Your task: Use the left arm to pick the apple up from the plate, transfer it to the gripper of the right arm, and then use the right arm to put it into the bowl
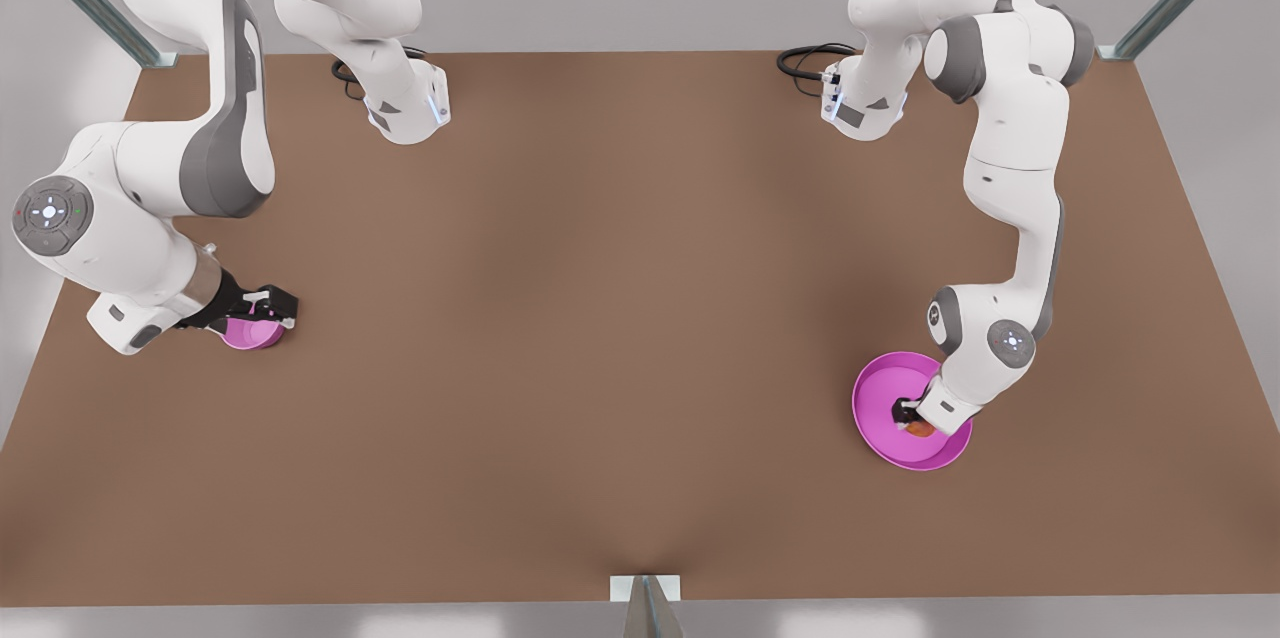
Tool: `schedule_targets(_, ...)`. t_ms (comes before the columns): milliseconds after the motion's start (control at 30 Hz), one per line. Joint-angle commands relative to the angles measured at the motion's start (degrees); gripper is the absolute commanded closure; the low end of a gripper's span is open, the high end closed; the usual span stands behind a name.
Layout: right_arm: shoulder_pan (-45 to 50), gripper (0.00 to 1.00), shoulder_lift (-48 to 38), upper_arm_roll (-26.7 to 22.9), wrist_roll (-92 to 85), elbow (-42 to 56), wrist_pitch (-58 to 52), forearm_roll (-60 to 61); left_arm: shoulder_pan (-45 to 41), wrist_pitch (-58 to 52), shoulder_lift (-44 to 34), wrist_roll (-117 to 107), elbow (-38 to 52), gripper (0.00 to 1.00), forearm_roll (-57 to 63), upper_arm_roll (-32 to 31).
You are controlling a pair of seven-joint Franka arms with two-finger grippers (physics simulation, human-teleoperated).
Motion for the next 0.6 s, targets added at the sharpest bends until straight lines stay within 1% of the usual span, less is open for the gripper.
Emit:
schedule_targets(0, 0.0, 0.0, -0.08, 0.0, -0.28, 0.03, -0.02, 0.02, 0.0, 0.1, -0.06, 1.93, 0.03, 0.26, 0.09, 0.0)
schedule_targets(133, 0.09, 0.0, -0.08, 0.0, -0.9, 0.03, -0.11, 0.28, -0.26, 0.1, -0.23, 2.11, 0.11, 0.27, 0.09, 0.0)
schedule_targets(167, 0.26, 0.0, -0.08, 0.26, -0.55, 0.12, -0.11, 0.28, -0.35, 0.1, -0.5, 2.37, 0.29, 0.31, 0.18, 0.0)
schedule_targets(200, 0.0, 0.0, -0.08, 0.26, 0.16, 0.03, -0.19, 0.19, -0.88, -0.43, -0.94, 2.37, 0.82, 0.31, 0.18, -0.09)
schedule_targets(233, 0.0, 0.0, -0.08, 0.26, 0.24, 0.03, -0.19, 0.28, -1.32, -2.01, -1.29, 2.98, 1.96, 0.33, 0.35, 0.0)
schedule_targets(300, -0.09, 0.0, -0.08, 0.09, -0.02, 0.12, -0.19, 0.28, -3.34, -14.75, -1.82, 2.9, 9.69, 0.33, 0.18, -0.18)
schedule_targets(400, 0.09, 0.0, -0.08, 0.18, 0.07, 0.12, -0.19, 0.54, -8.17, -17.65, -3.48, -2.28, 9.87, 0.33, 0.09, -0.18)
schedule_targets(467, -0.88, 0.0, -0.08, 0.0, 0.07, -0.06, -0.37, 12.21, -11.69, -20.82, -5.77, -2.99, 9.96, 0.33, -0.09, -1.58)
schedule_targets(500, -1.23, 0.0, 0.01, 0.09, 0.33, -0.23, -0.11, 22.5, -11.43, -20.91, -6.3, -3.08, 9.96, 0.33, -0.26, -6.06)
schedule_targets(533, -1.32, 0.0, 0.53, 0.0, 0.16, -0.15, -0.02, 28.48, -11.43, -21.08, -6.65, -2.99, 9.96, 0.33, -1.93, -8.26)
schedule_targets(567, -1.49, 0.0, 2.56, -0.26, -0.02, 0.12, 0.07, 38.4, -11.43, -20.91, -6.65, -2.9, 10.13, 0.33, -8.33, -12.21)
